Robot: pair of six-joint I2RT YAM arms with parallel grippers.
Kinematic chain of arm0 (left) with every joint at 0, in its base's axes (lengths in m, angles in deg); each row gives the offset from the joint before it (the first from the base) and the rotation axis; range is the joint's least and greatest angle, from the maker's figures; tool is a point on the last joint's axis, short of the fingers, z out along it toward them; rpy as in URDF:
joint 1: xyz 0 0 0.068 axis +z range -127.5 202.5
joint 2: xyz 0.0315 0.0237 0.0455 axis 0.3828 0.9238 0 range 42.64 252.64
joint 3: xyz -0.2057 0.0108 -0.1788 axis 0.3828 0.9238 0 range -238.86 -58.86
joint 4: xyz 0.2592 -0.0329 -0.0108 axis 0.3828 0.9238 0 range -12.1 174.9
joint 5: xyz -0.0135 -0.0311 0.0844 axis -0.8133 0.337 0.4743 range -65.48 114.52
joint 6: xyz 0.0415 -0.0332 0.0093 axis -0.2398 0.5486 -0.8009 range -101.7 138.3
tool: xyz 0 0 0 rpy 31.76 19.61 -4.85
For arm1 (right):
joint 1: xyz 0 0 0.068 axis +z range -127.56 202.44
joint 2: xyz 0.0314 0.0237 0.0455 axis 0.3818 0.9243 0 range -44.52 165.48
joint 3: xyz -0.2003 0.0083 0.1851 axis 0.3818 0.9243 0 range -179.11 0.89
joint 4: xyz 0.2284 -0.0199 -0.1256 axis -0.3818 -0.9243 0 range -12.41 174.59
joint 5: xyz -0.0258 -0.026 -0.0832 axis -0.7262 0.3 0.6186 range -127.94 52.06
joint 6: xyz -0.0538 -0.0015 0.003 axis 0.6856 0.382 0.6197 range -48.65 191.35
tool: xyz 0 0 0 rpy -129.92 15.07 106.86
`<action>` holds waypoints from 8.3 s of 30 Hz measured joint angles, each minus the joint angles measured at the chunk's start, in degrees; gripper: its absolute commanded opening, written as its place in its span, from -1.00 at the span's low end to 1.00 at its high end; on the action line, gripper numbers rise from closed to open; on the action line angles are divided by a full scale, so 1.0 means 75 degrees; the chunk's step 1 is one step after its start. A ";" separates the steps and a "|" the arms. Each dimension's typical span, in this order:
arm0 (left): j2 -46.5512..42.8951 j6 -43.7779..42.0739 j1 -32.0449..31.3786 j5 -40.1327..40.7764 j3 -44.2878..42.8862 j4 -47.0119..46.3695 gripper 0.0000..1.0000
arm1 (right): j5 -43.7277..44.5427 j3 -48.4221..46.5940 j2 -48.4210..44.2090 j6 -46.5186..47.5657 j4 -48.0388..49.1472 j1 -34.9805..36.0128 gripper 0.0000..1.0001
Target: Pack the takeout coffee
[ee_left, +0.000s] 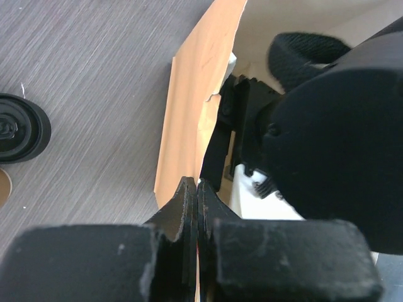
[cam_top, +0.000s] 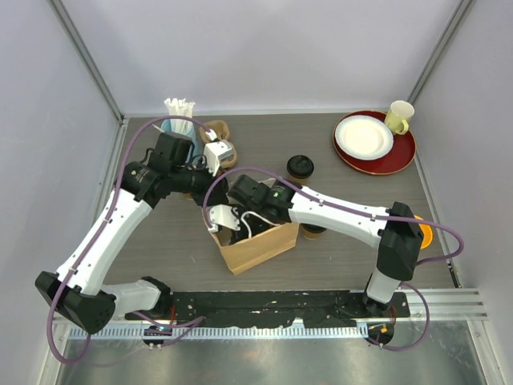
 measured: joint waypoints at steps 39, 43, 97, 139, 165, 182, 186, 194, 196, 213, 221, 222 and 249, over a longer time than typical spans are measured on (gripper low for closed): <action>-0.0501 -0.0842 -0.0157 0.1512 0.0015 -0.0326 -1.00 | -0.4167 -0.1775 0.1865 -0.1478 -0.1912 -0.0848 -0.98; -0.0446 -0.0921 -0.0137 0.1612 0.0015 -0.0332 -1.00 | -0.3672 -0.1778 0.1891 -0.1682 -0.1757 -0.0848 -0.54; -0.0495 0.0213 -0.0140 0.0676 -0.0076 -0.0562 -1.00 | 0.0050 -0.1649 -0.1102 -0.4360 -0.0519 -0.0003 0.79; -0.1845 -0.1620 -0.2952 0.4392 0.0501 -0.0519 -1.00 | 0.1434 0.0393 -0.3153 -0.5269 0.1335 -0.0015 0.36; -0.0801 0.1749 0.0373 -0.1020 0.1070 -0.1402 -1.00 | 0.0256 0.0676 -0.0895 -0.0592 0.0061 0.0679 0.70; 0.0705 -0.1378 0.0490 -0.1457 -0.0819 0.1425 -1.00 | -0.1174 0.0982 0.0297 -0.0478 0.1708 0.0131 -0.29; 0.0705 -0.1513 0.0490 -0.1451 -0.0927 0.1480 -1.00 | -0.1247 0.0991 0.0300 -0.0507 0.1868 0.0079 -0.97; 0.0624 -0.1580 0.0478 -0.1253 -0.0933 0.1416 -1.00 | -0.1113 0.0280 0.0408 -0.0769 0.1055 -0.0017 -0.97; 0.0513 -0.1588 0.0460 -0.1186 -0.0997 0.1274 -1.00 | -0.0970 -0.0230 0.0469 -0.0877 0.0510 -0.0017 -0.97; 0.0119 -0.1941 -0.0067 -0.0772 -0.1839 0.0507 -1.00 | -0.0417 -0.1102 0.0009 -0.2168 0.0032 0.0070 -0.97; 0.0289 -0.2463 -0.0297 -0.0778 -0.1920 0.0720 -1.00 | -0.0149 -0.0382 -0.0446 -0.2407 0.0490 0.0152 -0.98; 0.0286 -0.2463 -0.0294 -0.0816 -0.1923 0.0720 -1.00 | -0.0015 -0.0472 -0.0443 -0.2416 0.0364 0.0216 -0.98; 0.0265 -0.0443 0.1061 -0.1157 -0.2486 0.0959 0.51 | -0.0015 -0.0592 -0.0866 -0.2838 0.0510 0.0554 -0.98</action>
